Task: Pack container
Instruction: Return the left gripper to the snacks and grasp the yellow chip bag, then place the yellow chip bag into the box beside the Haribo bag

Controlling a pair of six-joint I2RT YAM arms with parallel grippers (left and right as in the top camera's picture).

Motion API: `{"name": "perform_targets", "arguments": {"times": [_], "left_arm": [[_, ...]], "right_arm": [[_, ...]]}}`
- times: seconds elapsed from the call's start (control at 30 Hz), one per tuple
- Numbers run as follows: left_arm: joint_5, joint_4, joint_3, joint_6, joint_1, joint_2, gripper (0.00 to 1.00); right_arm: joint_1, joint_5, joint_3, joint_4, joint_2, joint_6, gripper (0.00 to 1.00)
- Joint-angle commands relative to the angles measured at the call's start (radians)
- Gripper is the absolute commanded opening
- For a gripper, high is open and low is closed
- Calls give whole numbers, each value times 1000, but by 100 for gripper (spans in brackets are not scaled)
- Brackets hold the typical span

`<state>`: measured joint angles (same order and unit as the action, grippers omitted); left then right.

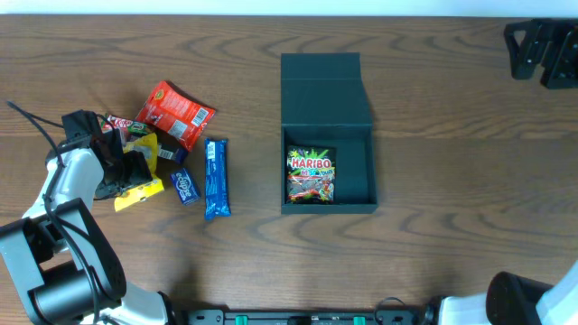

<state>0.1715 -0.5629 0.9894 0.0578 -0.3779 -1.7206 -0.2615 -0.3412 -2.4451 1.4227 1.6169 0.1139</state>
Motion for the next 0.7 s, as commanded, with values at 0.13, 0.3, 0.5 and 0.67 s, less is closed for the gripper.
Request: {"name": "perform_targets", "arguments": {"times": [0.13, 0.3, 0.5, 0.67], "left_arm": [[-18, 10, -5, 10, -3, -22, 29], [-18, -18, 17, -10, -3, -22, 6], [-26, -153, 155, -17, -2, -10, 6], [-105, -272, 300, -60, 35, 55, 6]], "right_arm": [[-5, -7, -6, 3, 1, 6, 99], [-5, -7, -6, 2, 1, -2, 99], [-5, -7, -6, 2, 1, -4, 99], [-5, -6, -6, 2, 1, -4, 99]]}}
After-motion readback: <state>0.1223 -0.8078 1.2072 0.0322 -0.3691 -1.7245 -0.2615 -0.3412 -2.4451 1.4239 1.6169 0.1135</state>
